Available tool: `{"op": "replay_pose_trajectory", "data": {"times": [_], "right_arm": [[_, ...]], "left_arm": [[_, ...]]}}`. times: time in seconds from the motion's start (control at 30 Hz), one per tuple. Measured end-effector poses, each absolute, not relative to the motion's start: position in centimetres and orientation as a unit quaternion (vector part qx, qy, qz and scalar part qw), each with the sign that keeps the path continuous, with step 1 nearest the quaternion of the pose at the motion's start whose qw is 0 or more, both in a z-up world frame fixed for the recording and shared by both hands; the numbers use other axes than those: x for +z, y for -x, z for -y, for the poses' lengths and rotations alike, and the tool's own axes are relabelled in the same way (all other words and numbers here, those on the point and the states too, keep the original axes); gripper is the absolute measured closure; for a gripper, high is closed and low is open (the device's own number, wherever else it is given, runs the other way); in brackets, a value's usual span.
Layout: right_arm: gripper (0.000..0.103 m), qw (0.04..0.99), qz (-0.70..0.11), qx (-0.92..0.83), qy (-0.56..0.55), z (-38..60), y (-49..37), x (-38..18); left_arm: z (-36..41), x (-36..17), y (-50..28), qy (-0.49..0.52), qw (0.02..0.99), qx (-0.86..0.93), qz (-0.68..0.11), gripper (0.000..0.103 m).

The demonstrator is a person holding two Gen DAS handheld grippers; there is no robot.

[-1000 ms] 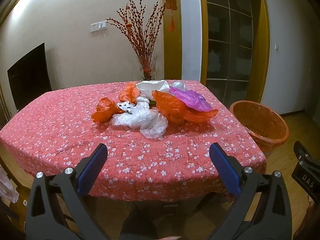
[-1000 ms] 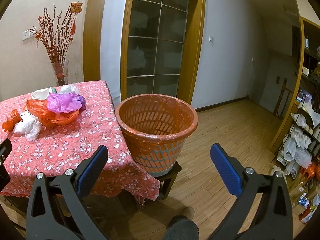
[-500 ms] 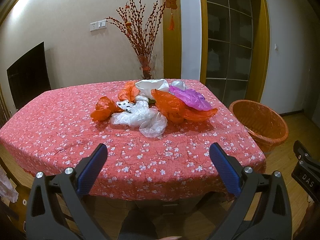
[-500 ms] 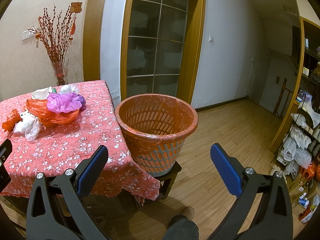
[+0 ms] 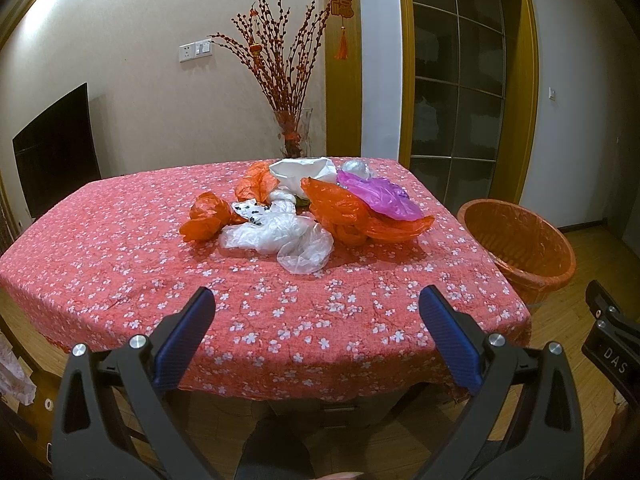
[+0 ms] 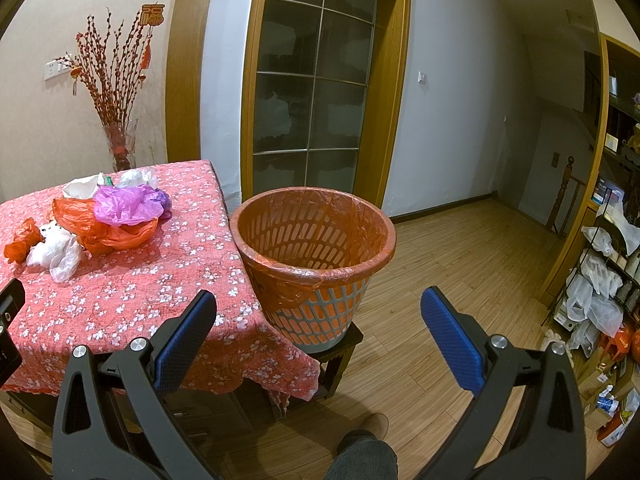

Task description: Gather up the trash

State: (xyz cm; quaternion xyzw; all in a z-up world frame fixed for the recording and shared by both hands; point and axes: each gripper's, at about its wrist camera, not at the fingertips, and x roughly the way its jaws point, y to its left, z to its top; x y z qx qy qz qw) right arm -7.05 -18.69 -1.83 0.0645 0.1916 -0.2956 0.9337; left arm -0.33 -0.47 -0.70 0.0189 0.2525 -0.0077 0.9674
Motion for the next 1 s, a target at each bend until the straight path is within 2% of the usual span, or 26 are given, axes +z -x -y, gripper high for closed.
{"op": "replay_pose_trajectory", "data": {"times": [1.0], "right_arm": [[0.002, 0.934, -0.192, -0.296, -0.065, 18.7, 7.0, -1.9]], "left_arm": [[1.2, -1.8, 0.5, -0.017, 0.966, -0.01, -0.257, 0.004]]}}
